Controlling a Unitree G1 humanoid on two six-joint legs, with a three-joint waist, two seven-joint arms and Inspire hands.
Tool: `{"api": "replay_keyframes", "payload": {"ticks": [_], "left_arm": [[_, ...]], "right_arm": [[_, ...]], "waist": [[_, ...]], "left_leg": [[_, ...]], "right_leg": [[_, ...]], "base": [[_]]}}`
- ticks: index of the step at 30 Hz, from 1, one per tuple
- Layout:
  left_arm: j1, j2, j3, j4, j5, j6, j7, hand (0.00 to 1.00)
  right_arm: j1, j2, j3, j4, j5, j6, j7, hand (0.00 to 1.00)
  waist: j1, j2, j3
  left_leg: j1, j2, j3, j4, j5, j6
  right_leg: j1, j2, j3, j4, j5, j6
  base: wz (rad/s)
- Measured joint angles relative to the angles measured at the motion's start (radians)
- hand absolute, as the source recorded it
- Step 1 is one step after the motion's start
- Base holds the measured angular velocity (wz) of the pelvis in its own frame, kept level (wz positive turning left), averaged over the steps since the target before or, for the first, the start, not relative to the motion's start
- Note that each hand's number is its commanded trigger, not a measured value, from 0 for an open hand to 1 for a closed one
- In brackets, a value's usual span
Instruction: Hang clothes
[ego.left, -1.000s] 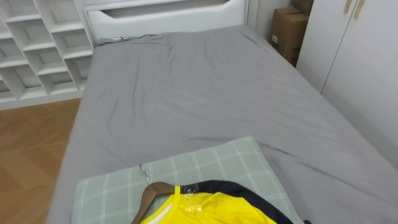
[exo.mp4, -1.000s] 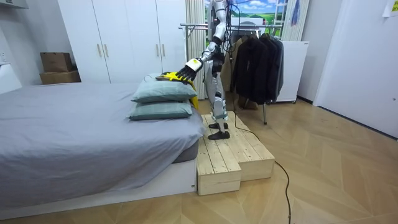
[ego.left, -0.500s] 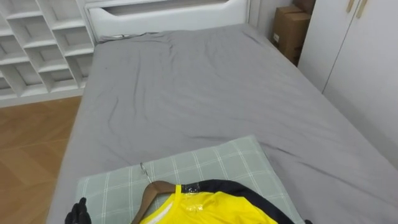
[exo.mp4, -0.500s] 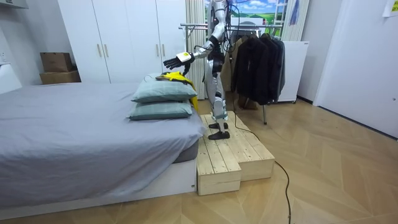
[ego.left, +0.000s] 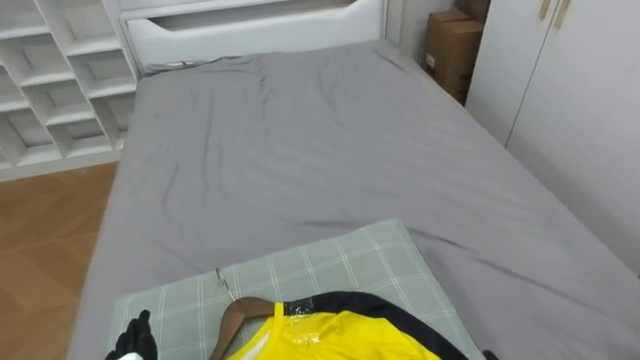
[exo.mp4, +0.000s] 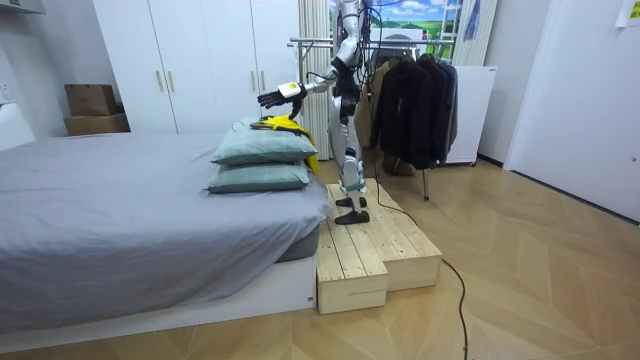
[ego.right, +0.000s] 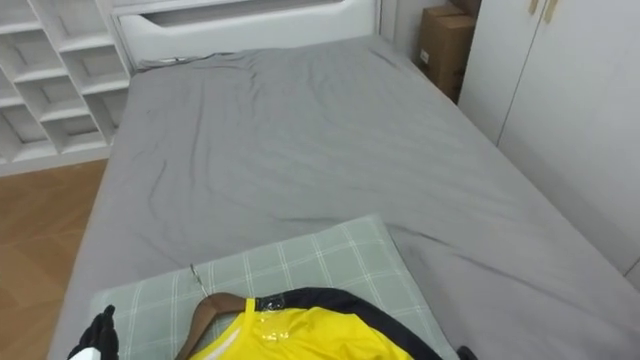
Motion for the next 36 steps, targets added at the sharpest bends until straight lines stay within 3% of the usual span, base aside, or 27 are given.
{"api": "replay_keyframes", "payload": {"ticks": [8, 14, 20, 27, 31, 36], "left_arm": [[-0.017, 0.000, -0.028, 0.000, 0.029, -0.001, 0.000, 0.00], [-0.018, 0.000, -0.062, 0.000, 0.029, 0.007, -0.007, 0.00], [-0.026, -0.006, -0.100, 0.000, 0.029, 0.008, -0.032, 0.00], [-0.049, -0.016, -0.101, 0.032, 0.003, 0.018, -0.053, 0.00], [-0.058, -0.023, -0.101, 0.070, -0.013, 0.024, -0.058, 0.00], [-0.070, -0.025, -0.102, 0.074, -0.019, 0.024, -0.081, 0.00]], "right_arm": [[0.010, 0.000, 0.001, -0.003, 0.029, -0.009, 0.000, 0.00], [0.000, 0.000, 0.001, 0.001, 0.029, -0.009, 0.000, 0.00], [-0.003, 0.001, 0.002, 0.004, 0.029, -0.008, 0.002, 0.00], [-0.002, 0.002, 0.020, 0.001, 0.029, -0.008, 0.001, 0.00], [-0.002, 0.010, 0.023, -0.002, 0.028, -0.008, 0.003, 0.00], [-0.002, 0.007, 0.040, -0.005, 0.032, -0.008, 0.002, 0.00]], "waist": [[-0.011, 0.005, 0.0031], [-0.035, 0.003, 0.0043], [-0.038, -0.003, 0.0066], [-0.034, -0.010, -0.0018], [-0.035, -0.026, -0.0087], [-0.035, -0.024, -0.0082]], "left_leg": [[0.021, 0.004, 0.022, -0.009, 0.000, 0.000], [0.021, 0.004, 0.023, -0.010, 0.000, 0.000], [0.020, 0.004, 0.025, -0.016, 0.000, 0.000], [0.018, 0.005, 0.027, -0.029, 0.000, 0.000], [0.018, 0.008, 0.030, -0.030, 0.000, 0.000], [0.018, 0.010, 0.030, -0.030, 0.000, 0.000]], "right_leg": [[0.000, 0.003, 0.026, 0.015, 0.000, 0.000], [-0.001, 0.001, 0.026, 0.014, 0.000, 0.001], [-0.004, 0.004, 0.028, 0.011, -0.001, 0.001], [-0.018, 0.007, 0.039, 0.012, -0.001, 0.001], [-0.021, 0.010, 0.049, 0.013, -0.001, 0.001], [-0.022, 0.012, 0.051, 0.016, 0.000, 0.001]], "base": [[-0.09], [-0.01], [0.00], [-0.04], [-0.06], [-0.01]]}}
